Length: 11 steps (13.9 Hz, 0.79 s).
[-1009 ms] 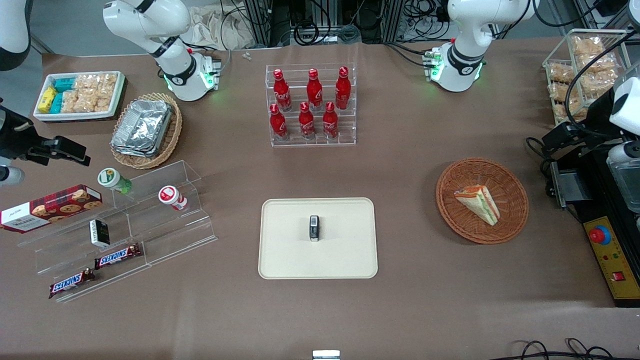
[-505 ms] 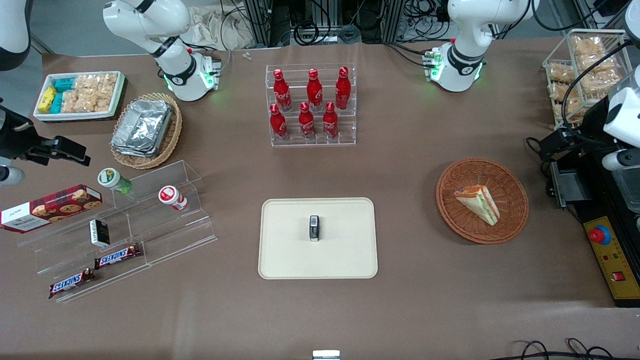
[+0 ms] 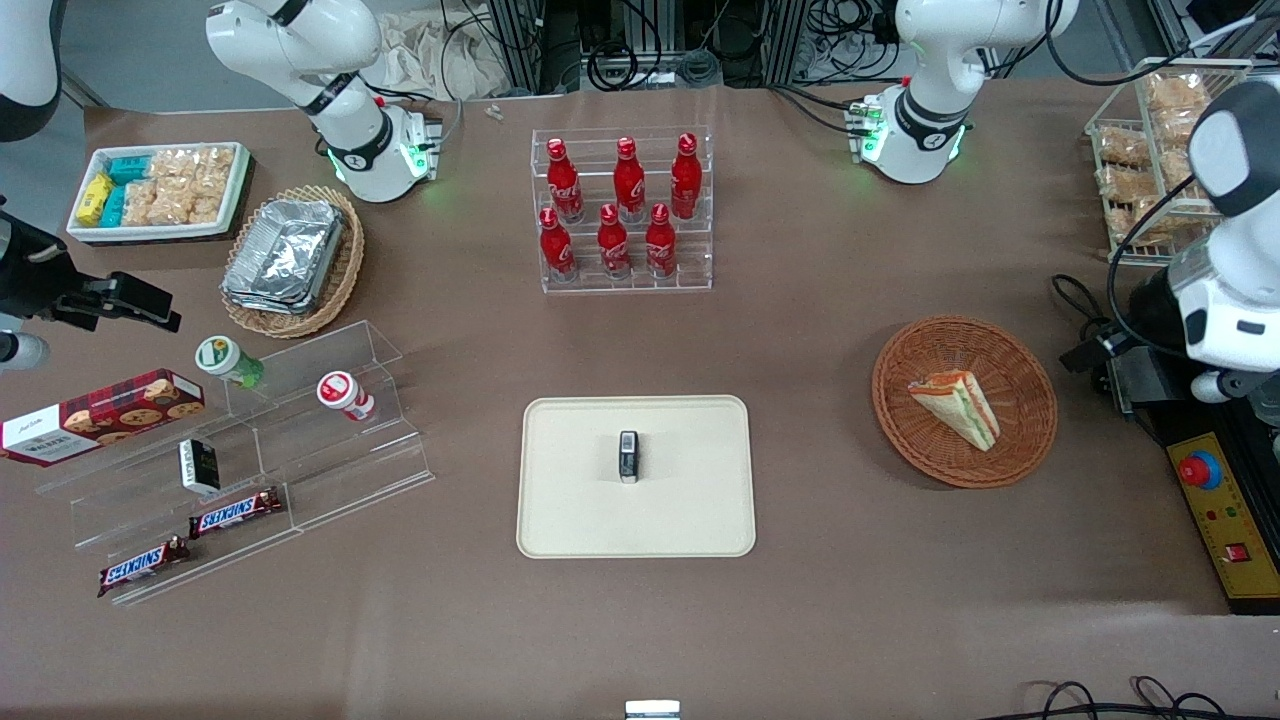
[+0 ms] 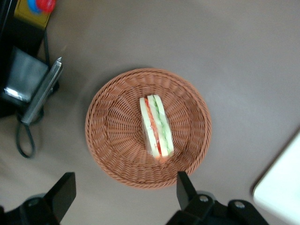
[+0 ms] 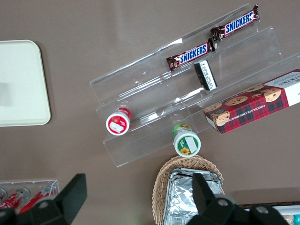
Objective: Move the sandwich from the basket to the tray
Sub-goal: 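Move the left gripper over the wicker basket holding the sandwich, then lower the open left gripper onto the wrapped sandwich and close it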
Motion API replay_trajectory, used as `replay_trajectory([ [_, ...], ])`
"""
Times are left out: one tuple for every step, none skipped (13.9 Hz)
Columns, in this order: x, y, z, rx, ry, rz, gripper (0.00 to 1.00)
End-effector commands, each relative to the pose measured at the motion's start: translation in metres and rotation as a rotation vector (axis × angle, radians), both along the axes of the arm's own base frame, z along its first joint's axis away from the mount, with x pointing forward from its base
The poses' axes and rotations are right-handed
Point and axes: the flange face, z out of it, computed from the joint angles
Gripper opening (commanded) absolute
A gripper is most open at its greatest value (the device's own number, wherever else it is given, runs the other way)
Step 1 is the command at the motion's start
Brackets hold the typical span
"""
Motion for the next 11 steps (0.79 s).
replay_trajectory([
  [-0.002, -0.007, -0.038, 0.007, 0.02, 0.206, 0.98],
  [0.002, -0.01, -0.053, 0.009, 0.025, 0.27, 0.99],
  [0.005, -0.014, -0.069, 0.014, 0.034, 0.32, 0.99],
  [0.005, -0.016, -0.087, 0.017, 0.038, 0.345, 0.99],
  [0.005, -0.018, -0.102, 0.012, 0.022, 0.357, 0.99],
  [0.006, -0.028, -0.117, 0.002, 0.01, 0.373, 0.99],
  [0.008, -0.04, -0.124, -0.001, 0.005, 0.398, 0.99],
  [0.009, -0.049, -0.127, 0.001, 0.009, 0.413, 0.99],
  [0.01, -0.06, -0.13, 0.003, 0.011, 0.418, 0.99],
  [0.01, -0.064, -0.136, 0.004, 0.016, 0.418, 0.99],
  [0.012, -0.064, -0.142, 0.001, 0.015, 0.426, 0.99],
])
